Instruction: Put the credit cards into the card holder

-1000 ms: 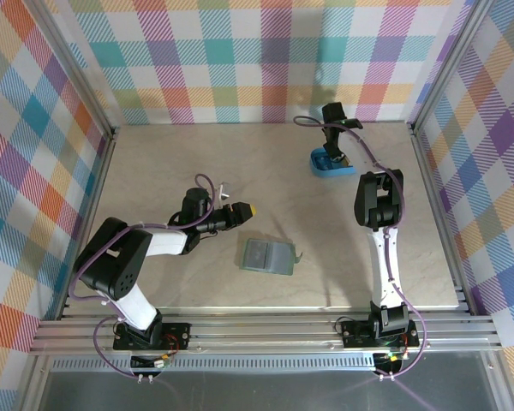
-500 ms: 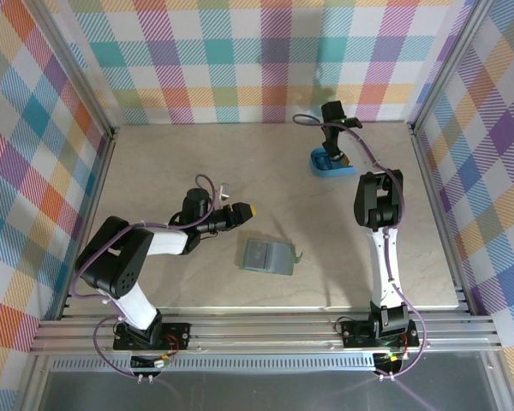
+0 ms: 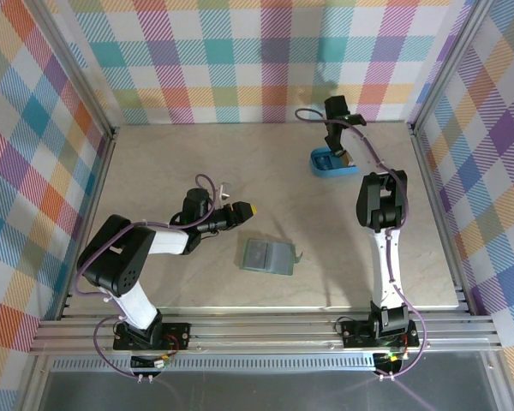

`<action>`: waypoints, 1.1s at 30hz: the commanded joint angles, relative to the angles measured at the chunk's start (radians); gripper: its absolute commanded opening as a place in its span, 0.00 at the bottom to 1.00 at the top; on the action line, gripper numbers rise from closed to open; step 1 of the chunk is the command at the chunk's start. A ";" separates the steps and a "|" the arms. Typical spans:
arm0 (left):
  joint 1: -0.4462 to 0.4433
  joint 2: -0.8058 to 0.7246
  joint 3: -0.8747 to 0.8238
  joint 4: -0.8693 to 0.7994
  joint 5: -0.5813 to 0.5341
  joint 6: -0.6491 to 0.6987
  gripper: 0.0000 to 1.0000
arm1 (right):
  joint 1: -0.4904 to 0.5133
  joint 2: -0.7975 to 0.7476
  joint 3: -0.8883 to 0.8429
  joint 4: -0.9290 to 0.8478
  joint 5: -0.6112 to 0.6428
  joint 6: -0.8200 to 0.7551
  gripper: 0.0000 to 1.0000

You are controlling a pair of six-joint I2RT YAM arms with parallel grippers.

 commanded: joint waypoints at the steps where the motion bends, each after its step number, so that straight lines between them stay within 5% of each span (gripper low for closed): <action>1: 0.008 -0.003 0.003 0.044 0.006 -0.002 0.51 | 0.005 -0.087 -0.020 0.036 0.007 -0.024 0.00; 11: -0.005 -0.039 0.029 0.039 0.006 -0.008 0.51 | 0.018 -0.275 -0.082 0.015 -0.018 0.068 0.00; 17: -0.002 -0.153 0.087 -0.136 -0.046 -0.017 0.61 | 0.071 -0.638 -0.395 0.100 -0.235 0.195 0.00; 24: 0.005 -0.359 0.165 -0.403 -0.134 -0.057 0.67 | 0.263 -1.201 -1.117 0.712 -0.561 -0.057 0.00; 29: 0.008 -0.462 0.168 -0.434 -0.077 -0.191 0.67 | 0.301 -1.343 -1.288 0.779 -0.624 -0.155 0.00; 33: -0.001 -0.544 0.159 -0.423 -0.067 -0.278 0.68 | 0.402 -1.450 -1.475 0.983 -0.649 -0.403 0.00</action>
